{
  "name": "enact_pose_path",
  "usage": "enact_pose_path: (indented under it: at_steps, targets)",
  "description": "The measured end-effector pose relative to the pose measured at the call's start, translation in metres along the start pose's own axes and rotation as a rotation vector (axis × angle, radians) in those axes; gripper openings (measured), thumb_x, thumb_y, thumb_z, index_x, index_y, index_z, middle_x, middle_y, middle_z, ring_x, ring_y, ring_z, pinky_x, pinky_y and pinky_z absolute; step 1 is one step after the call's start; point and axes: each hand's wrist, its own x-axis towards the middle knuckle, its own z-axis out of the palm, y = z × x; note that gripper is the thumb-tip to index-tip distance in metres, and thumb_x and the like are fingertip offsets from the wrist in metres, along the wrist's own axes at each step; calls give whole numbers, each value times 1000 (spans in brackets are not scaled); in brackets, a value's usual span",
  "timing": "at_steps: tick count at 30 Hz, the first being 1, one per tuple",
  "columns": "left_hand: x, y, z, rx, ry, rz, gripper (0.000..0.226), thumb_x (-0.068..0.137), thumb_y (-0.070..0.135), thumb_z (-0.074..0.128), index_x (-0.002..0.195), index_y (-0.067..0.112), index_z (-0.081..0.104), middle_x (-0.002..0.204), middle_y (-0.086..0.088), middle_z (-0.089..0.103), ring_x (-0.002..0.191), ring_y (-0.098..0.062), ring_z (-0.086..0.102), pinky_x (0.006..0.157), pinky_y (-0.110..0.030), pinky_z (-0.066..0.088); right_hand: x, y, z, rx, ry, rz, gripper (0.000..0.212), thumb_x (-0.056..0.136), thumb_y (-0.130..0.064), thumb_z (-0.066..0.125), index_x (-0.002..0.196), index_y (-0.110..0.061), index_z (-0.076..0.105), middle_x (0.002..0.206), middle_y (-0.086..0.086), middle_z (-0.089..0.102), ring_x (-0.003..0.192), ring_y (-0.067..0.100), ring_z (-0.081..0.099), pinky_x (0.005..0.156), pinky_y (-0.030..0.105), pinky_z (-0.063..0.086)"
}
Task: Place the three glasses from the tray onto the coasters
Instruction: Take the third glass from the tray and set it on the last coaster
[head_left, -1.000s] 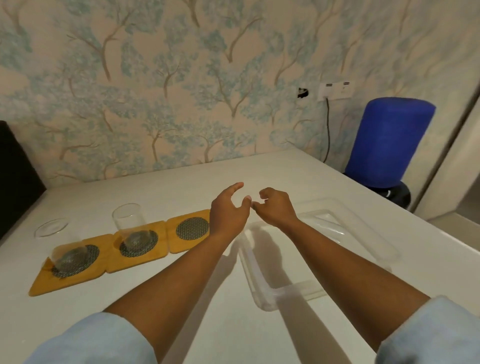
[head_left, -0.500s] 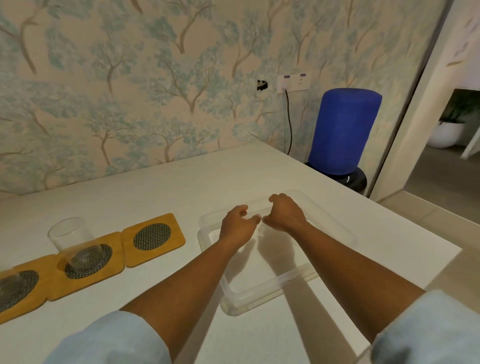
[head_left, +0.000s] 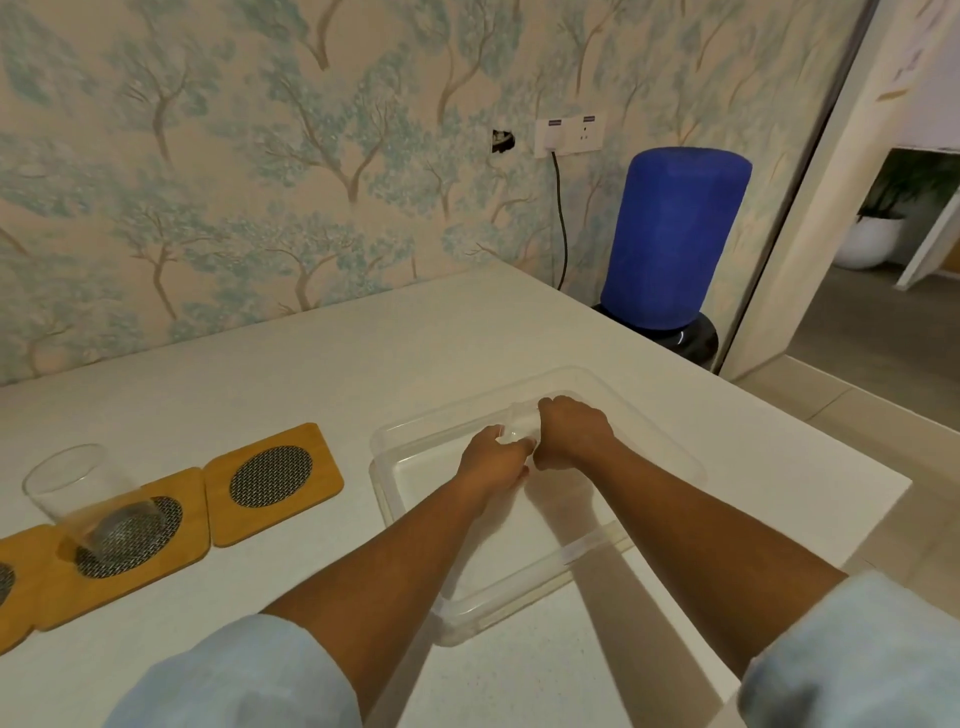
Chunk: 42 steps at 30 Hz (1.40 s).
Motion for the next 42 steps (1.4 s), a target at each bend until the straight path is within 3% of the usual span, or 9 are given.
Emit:
enact_pose_path:
  at_steps: [2,4,7,17,22,27,32,38,42]
  targets:
    - [0,0,-3,26,44,30,14,89,34,61,100,25,58,93,2,69,88,-22,73,90,-42,57,2,-4,-3,27,1,5,53,71,-28,71,118,-13,52,107,3,61,89,22,59,64,30,43]
    - [-1,1,-9,9,69,51,34,90,40,60,119,24,56,95,8,65,92,-22,72,93,-42,55,3,-10,-5,67,3,11,55,69,-32,73,116,-12,51,105,3,61,87,22,57,63,31,42]
    - [-1,0,-20,-57,134,55,66,90,50,59,144,15,44,128,-4,60,112,-26,64,102,-43,48,3,-22,-12,177,18,7,62,66,-38,77,115,-11,51,101,3,59,85,21,56,61,30,41]
    - [-22,9,-78,-345,352,176,72,79,62,66,135,18,58,123,-10,68,111,-26,66,101,-43,50,-5,-80,-41,542,181,-162,71,58,-52,76,112,-11,53,98,2,61,85,22,61,66,32,51]
    - [-38,7,-116,-425,458,229,79,69,62,75,134,18,59,113,-9,73,106,-20,69,100,-39,51,-11,-117,-43,659,235,-249,72,63,-53,73,119,-11,53,104,-1,64,87,19,60,65,29,45]
    - [-51,3,-151,-413,564,277,72,70,52,81,130,18,61,114,-6,72,104,-20,69,96,-39,54,-18,-154,-42,753,217,-322,78,64,-57,71,124,-10,51,116,2,64,98,21,62,74,32,50]
    - [-60,-5,-181,-326,629,337,68,74,42,83,132,17,59,122,-1,67,109,-12,64,87,-24,54,-18,-186,-38,806,171,-361,83,65,-53,71,131,-9,48,123,5,62,105,22,61,72,29,45]
    - [-62,-62,-242,-233,799,243,73,73,37,85,136,16,56,128,-1,64,113,-12,62,92,-25,52,4,-268,8,769,-1,-471,79,65,-48,73,129,-8,52,125,9,60,111,24,58,77,29,43]
    - [-62,-71,-246,-172,796,262,78,69,35,88,136,17,55,129,1,64,113,-9,61,96,-23,49,2,-271,16,805,-8,-450,81,66,-44,75,134,-7,50,125,12,56,113,24,56,80,28,43]
